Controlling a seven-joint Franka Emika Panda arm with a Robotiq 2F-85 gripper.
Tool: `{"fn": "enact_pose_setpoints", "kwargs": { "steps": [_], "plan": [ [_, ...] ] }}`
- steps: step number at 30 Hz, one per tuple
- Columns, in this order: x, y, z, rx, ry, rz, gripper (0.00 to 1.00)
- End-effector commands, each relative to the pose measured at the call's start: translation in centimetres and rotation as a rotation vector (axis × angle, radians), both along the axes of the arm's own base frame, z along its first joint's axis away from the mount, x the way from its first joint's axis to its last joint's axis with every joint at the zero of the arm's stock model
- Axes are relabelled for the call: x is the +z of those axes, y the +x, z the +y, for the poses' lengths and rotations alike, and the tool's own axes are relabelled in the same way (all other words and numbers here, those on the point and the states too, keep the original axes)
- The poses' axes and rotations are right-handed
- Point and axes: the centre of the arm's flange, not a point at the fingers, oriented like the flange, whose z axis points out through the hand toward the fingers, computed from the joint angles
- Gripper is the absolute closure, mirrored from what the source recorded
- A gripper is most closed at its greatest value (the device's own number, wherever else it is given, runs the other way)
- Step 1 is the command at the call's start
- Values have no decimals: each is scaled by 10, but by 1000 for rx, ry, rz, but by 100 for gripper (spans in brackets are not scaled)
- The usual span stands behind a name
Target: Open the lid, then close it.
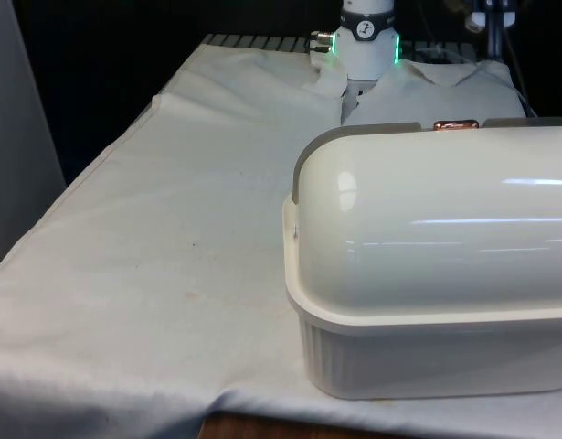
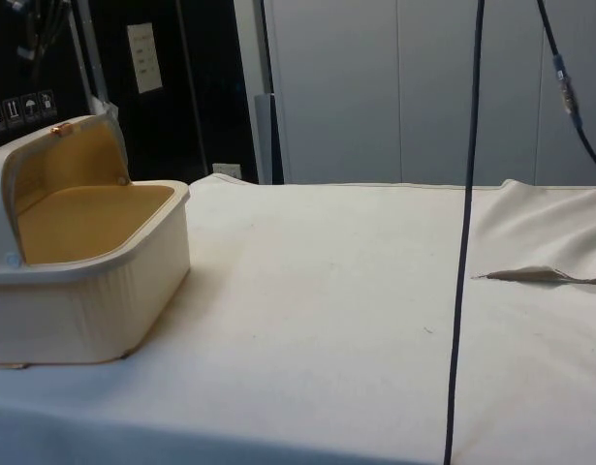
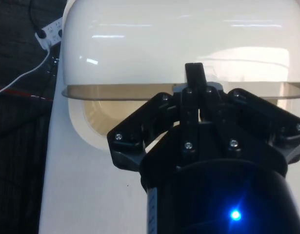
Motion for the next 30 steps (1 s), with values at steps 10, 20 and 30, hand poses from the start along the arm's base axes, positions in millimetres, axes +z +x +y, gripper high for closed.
{"fn": "enact_pose_setpoints", "kwargs": {
  "steps": [10,20,30],
  "plan": [
    [-29,1,4,-1,9,1,100],
    [-42,1,4,-1,5,17,100],
    [-54,2,4,-2,6,40,100]
  ]
}}
